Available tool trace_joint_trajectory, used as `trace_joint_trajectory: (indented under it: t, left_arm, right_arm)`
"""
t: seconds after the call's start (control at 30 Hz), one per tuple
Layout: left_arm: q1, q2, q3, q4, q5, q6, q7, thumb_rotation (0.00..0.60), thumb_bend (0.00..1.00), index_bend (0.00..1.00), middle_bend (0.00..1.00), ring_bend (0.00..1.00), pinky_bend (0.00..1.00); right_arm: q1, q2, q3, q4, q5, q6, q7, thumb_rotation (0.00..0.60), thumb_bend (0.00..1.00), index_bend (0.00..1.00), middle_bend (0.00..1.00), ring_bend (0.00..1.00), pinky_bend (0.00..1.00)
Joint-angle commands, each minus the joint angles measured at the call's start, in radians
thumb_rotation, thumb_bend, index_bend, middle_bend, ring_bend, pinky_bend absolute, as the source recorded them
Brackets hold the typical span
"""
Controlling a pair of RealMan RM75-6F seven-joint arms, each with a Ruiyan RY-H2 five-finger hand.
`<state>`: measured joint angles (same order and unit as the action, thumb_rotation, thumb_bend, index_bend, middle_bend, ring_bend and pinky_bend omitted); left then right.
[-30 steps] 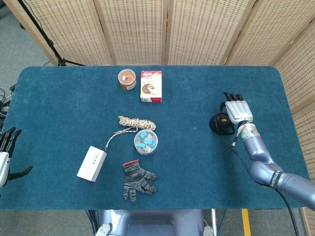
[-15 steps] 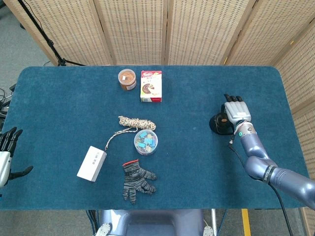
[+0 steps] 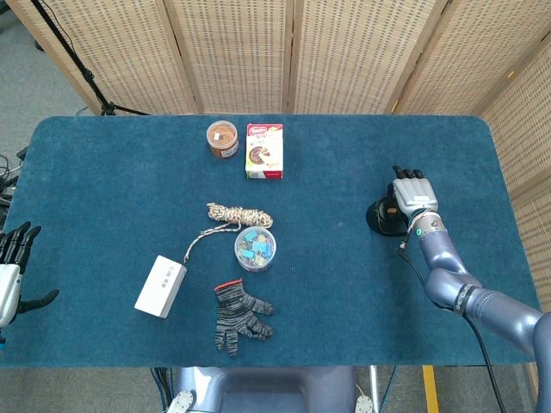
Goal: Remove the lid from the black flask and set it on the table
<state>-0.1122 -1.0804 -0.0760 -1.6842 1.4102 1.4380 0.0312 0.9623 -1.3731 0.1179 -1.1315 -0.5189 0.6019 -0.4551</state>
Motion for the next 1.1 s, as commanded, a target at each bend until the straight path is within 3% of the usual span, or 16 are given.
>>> trace_joint_trajectory:
  t: [0.03, 0.8, 1.1]
  left_arm:
    - [0.000, 0.000, 0.000, 0.001, -0.001, 0.000, 0.000, 0.600, 0.03, 0.00, 0.00, 0.00, 0.00]
    - [-0.005, -0.011, -0.002, 0.007, -0.006, -0.001, 0.024, 0.600, 0.03, 0.00, 0.00, 0.00, 0.00]
    - [-0.007, -0.012, -0.004, 0.006, -0.010, -0.002, 0.027, 0.600, 0.03, 0.00, 0.00, 0.00, 0.00]
  right_arm:
    - [0.002, -0.002, -0.004, 0.006, 0.002, -0.002, 0.005, 0.600, 0.31, 0.50, 0.00, 0.00, 0.00]
    - [0.016, -0.041, -0.035, 0.092, 0.002, -0.042, 0.034, 0.600, 0.32, 0.52, 0.00, 0.00, 0.00]
    - [0.020, -0.054, -0.045, 0.114, 0.007, -0.057, 0.041, 0.600, 0.38, 0.56, 0.00, 0.00, 0.00]
